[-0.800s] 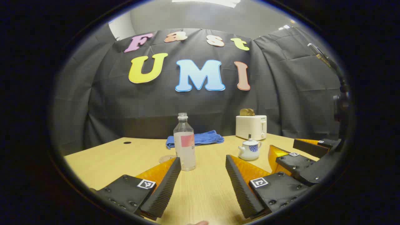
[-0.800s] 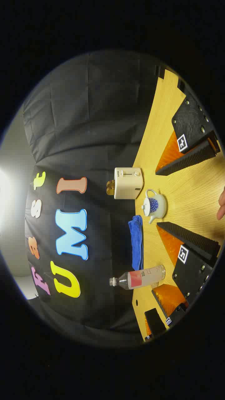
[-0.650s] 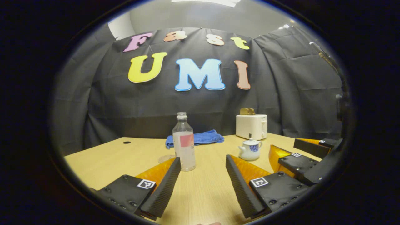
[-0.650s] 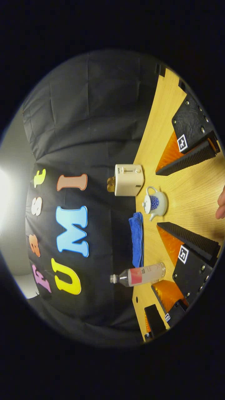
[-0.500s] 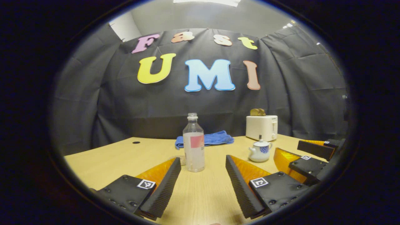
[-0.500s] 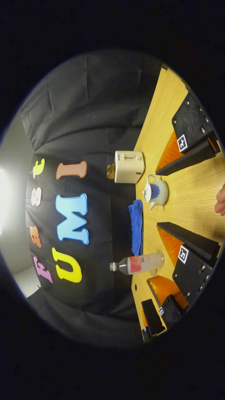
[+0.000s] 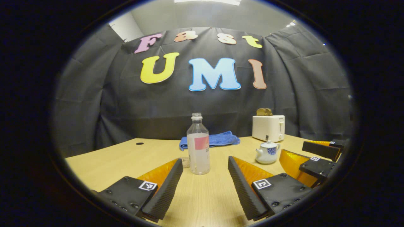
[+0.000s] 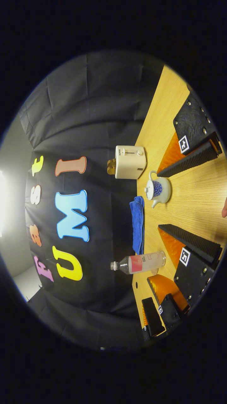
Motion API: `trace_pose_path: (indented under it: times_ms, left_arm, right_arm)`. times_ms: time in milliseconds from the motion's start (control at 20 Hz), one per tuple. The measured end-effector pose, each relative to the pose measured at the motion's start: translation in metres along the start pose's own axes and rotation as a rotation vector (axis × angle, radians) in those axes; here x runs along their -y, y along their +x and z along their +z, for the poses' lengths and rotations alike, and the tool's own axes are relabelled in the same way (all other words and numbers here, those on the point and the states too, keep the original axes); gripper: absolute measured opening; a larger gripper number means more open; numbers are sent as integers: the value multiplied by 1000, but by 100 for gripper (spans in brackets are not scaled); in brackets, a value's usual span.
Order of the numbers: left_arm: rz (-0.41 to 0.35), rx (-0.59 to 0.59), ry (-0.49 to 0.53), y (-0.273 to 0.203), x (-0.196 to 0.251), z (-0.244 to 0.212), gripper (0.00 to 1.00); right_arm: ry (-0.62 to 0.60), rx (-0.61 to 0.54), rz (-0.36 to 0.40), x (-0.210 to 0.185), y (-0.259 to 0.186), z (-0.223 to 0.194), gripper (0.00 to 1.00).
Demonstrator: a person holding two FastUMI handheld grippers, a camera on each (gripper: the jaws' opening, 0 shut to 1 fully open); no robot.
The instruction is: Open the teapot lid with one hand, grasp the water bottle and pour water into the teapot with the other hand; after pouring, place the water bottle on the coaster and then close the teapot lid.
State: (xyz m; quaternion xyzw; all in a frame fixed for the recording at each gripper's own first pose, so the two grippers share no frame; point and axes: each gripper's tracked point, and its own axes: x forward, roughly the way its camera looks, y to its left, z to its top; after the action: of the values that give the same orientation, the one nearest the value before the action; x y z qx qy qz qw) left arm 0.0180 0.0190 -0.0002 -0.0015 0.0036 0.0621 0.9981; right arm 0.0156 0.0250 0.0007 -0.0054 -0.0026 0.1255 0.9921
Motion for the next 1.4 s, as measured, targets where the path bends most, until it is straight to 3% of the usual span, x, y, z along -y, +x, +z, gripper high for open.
trace_pose_path:
  times_ms: [250, 550, 900, 950, 1000, 1100, 1150, 1200, 1250, 1400]
  left_arm:
    - [-29, -15, 15, 8, 6, -1, 100]
    - [14, 23, -15, 21, -24, 30, 100]
    - [34, -1, -49, 36, -39, 27, 100]
    - [34, -3, -50, 38, -40, 27, 100]
    - [34, -7, -58, 41, -40, 26, 100]
    - [40, -20, -63, 50, -44, 21, 100]
    - [41, -27, -64, 54, -45, 18, 100]
    - [41, -34, -66, 58, -47, 15, 100]
    - [40, -39, -63, 61, -48, 13, 100]
    - [38, -42, -57, 67, -49, 11, 100]
  right_arm:
    - [1, -53, 12, 2, 21, -6, 93]
    - [0, -47, -24, 23, 65, 14, 93]
    - [25, -68, -18, 33, 119, 17, 92]
    - [16, -73, -17, 33, 125, 15, 83]
    - [5, -77, -14, 32, 132, 13, 83]
    - [9, -90, -29, 36, 143, 10, 71]
    - [16, -102, -28, 36, 151, 6, 51]
    - [4, -128, -50, 40, 155, 1, 50]
    - [2, -147, -46, 41, 157, -6, 31]
    - [-26, -154, -37, 38, 159, -8, 29]
